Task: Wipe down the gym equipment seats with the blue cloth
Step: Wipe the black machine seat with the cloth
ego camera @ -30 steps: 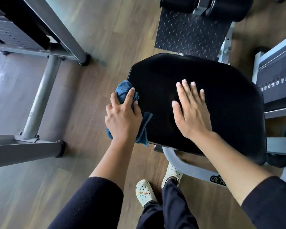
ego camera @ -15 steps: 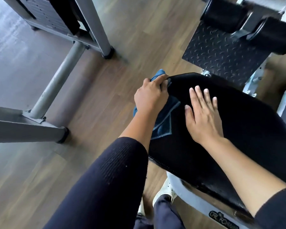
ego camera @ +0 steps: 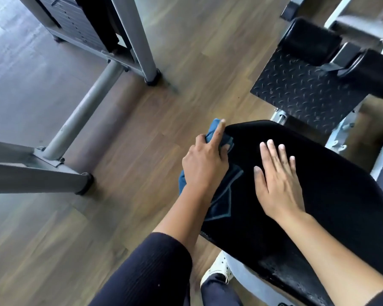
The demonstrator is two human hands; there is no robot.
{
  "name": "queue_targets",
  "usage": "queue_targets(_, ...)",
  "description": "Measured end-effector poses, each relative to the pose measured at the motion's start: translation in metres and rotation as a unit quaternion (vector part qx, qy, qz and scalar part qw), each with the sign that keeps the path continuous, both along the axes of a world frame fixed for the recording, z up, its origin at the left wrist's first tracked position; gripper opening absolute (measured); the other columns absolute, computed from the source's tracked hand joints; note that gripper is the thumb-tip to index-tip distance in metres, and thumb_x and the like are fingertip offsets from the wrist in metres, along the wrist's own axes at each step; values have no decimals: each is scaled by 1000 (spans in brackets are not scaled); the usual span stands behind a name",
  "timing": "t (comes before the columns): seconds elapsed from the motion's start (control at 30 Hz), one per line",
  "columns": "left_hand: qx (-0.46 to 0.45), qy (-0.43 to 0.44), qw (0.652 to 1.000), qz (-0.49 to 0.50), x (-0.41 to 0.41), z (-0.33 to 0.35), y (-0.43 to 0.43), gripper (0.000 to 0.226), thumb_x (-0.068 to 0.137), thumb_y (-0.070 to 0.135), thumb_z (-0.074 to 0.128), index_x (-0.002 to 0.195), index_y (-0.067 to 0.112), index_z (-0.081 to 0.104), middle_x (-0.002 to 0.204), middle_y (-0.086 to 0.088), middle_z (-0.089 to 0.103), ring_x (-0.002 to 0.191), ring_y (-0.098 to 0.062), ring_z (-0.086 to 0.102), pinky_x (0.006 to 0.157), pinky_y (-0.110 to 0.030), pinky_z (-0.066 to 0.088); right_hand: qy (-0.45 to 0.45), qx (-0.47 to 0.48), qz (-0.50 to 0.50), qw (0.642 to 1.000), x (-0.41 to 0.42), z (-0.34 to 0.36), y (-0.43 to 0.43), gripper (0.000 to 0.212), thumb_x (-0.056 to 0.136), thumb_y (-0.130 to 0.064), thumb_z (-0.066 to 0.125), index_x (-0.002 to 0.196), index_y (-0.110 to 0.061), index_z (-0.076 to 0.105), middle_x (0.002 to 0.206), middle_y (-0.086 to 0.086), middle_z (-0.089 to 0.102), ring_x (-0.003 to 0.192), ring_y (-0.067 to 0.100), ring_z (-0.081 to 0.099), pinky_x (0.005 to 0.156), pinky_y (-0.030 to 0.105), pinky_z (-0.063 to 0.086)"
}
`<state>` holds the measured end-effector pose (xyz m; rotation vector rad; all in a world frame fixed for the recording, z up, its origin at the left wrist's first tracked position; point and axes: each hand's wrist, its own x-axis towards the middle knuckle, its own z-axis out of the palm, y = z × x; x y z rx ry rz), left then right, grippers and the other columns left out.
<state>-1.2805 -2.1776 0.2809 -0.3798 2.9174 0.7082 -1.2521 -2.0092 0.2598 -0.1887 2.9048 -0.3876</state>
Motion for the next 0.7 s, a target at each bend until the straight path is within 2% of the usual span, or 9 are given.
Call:
queue_targets(0.07,4,-11,1000,-13,-24,-1,8,65,96,44,42,150,39,5,111,-3,55,86,-24,58,62,-32,33,3,3,-1,1000,1,-1,0,64,97,-45,10,153,-16,9,160,0,5,148,19,-3,121,40,1)
queue_targets(0.1,9,-23,1000,-12,-34,-2,11,68,96,44,42,151,34,4,111,-3,55,87,-25,59,62,-32,33,3,5,-1,1000,1,-1,0,63,97,-45,9,153,-16,9,160,-1,4,148,18,-4,121,39,1)
queue_targets(0.23,44,-52,998,1,-40,-1,11,57,93,46,48,142,26,30,115,-2,55,97,-25,58,68,-31,31,-3,1,-16,1000,6,0,-2,62,99,-46,11,154,-16,10,160,-2,3,148,18,-4,121,39,2)
queue_targets(0.43,33,-55,998,5,14,7,-10,61,91,51,48,144,30,25,118,2,51,99,-20,56,70,-29,35,-2,2,-76,997,22,4,-5,63,98,-46,14,153,-15,15,160,0,8,148,18,0,120,39,3)
queue_targets(0.57,46,-58,997,1,-10,5,-7,57,93,48,46,144,32,27,118,0,52,98,-21,55,73,-29,31,2,1,-119,993,32,7,-5,63,98,-45,15,153,-15,15,159,-2,6,148,17,-1,120,37,2)
queue_targets(0.7,63,-46,996,-37,-47,-1,3,51,93,47,46,141,35,33,114,-2,53,94,-25,57,72,-30,34,4,9,-146,989,44,6,-5,61,99,-44,15,153,-15,13,160,-2,5,148,15,-2,121,36,1)
